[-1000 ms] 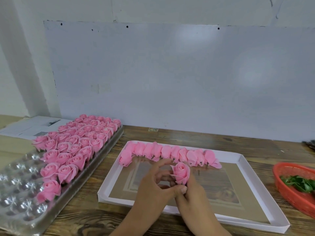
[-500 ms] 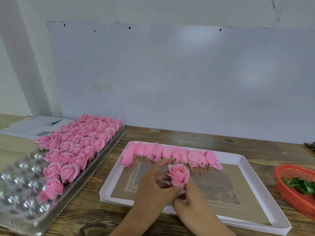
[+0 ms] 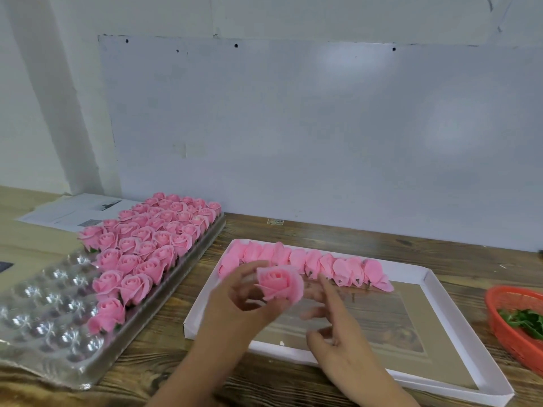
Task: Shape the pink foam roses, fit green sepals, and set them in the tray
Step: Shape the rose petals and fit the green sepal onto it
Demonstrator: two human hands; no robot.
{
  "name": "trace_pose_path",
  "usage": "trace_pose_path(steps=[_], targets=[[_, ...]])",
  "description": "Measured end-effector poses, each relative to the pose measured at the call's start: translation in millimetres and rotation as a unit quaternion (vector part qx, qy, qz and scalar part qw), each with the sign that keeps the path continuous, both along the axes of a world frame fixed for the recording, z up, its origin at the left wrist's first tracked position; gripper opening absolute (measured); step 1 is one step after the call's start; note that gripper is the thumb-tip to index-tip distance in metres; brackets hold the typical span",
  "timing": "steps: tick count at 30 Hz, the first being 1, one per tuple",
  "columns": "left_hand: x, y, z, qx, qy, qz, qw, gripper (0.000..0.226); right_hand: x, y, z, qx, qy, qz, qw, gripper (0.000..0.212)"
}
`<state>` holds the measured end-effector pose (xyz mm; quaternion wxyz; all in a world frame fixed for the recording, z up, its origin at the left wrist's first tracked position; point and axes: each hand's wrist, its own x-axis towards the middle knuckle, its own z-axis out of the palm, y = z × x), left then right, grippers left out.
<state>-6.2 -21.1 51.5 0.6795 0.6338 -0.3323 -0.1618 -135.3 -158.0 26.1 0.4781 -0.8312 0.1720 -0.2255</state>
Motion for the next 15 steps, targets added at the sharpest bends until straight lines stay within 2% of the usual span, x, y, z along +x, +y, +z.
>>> trace_pose_path(steps=[6,10,15], targets=[[43,96,15,0.037,-0.044,0.109,0.992,0.061,2,0,-2,0.016,-0.015,-0.006,1.000,0.088],[88,167,17,0.116,-0.084,0.185,0.972,0.071,2,-1,-3,0.011,-0.014,-0.003,1.000,0.091],[158,230,4,0.168,-0.063,0.264,0.947,0.071,2,-1,-5,0.005,-0.020,-0.011,1.000,0.091]])
